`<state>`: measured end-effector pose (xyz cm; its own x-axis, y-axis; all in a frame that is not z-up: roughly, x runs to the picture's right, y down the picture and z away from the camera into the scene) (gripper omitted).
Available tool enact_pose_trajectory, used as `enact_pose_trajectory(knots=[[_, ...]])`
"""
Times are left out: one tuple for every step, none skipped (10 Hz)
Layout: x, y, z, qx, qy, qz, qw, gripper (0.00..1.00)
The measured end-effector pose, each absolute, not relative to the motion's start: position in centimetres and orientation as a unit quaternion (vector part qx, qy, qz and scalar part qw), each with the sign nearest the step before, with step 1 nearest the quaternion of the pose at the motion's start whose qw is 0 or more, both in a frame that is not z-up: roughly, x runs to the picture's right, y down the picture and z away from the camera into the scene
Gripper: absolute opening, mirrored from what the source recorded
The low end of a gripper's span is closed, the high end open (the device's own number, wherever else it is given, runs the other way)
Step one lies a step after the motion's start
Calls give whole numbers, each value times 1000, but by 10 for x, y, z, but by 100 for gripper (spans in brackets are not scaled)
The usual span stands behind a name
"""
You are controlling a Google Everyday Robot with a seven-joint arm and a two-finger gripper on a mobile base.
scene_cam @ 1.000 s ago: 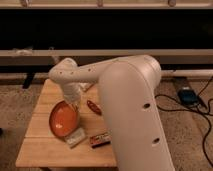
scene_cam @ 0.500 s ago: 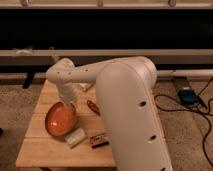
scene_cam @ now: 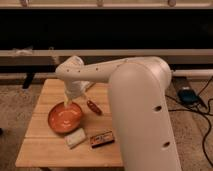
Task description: Drag the ceramic bowl in a circle
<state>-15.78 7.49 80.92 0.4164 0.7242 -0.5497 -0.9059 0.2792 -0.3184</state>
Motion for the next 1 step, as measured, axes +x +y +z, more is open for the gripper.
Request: enact_pose_trajectory(knots=[[-160, 76, 809, -304, 151, 517, 786, 75]])
